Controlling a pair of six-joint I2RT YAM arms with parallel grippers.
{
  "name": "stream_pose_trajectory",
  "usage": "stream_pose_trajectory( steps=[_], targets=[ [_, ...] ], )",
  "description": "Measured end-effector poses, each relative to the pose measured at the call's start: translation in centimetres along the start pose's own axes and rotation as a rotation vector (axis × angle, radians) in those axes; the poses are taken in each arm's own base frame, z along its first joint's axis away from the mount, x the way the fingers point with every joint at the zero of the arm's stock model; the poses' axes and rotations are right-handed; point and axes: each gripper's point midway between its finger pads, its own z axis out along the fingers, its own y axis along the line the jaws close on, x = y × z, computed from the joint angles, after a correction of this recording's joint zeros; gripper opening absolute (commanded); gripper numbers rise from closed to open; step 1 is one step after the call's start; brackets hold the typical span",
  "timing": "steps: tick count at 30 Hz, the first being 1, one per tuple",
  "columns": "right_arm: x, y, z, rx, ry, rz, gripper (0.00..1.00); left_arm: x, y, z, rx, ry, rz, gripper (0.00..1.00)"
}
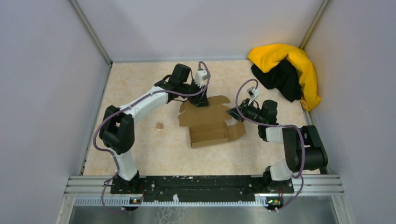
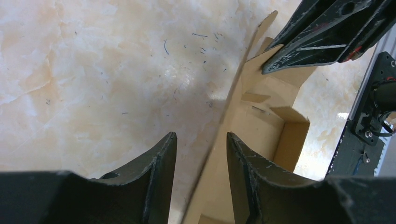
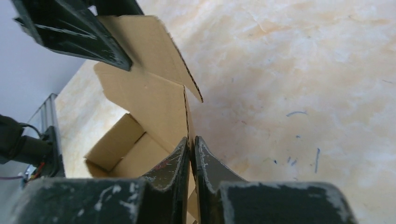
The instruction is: Fold the paper box
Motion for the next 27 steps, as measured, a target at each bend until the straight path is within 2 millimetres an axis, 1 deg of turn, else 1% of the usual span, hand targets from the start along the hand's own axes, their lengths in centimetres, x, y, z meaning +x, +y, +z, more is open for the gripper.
stream_pose_trajectory(
  steps=[3, 8, 13, 18, 23, 27],
  targets=[
    [-0.6, 1.1, 0.1, -0.057, -0.016, -0.007, 0.01, 0.2, 0.0, 0.0, 0.0, 0.008, 0.002, 0.5],
    [-1.6, 3.1, -0.1, -0.154, -0.039, -0.014, 0.0, 0.0, 0.1, 0.0, 0.0, 0.011, 0.009, 0.5],
    [-2.0, 4.6, -0.4, -0.229, -0.035, 0.006, 0.0, 0.1, -0.2, -0.2, 0.012, 0.017, 0.017, 0.5],
    [-2.2, 5.9, -0.5, -0.323, -0.044, 0.059, 0.0, -0.4, -0.7, -1.2, 0.038, 0.005, 0.02, 0.5],
    [-0.8, 5.9, -0.3, -0.379, 0.005, 0.181, 0.0, -0.7, -1.7, -2.0, 0.073, -0.01, 0.023, 0.5],
    [-0.1, 6.7, -0.2, -0.425, 0.049, 0.216, 0.0, -1.1, -2.4, -2.4, 0.104, -0.026, 0.031, 0.5]
  ],
)
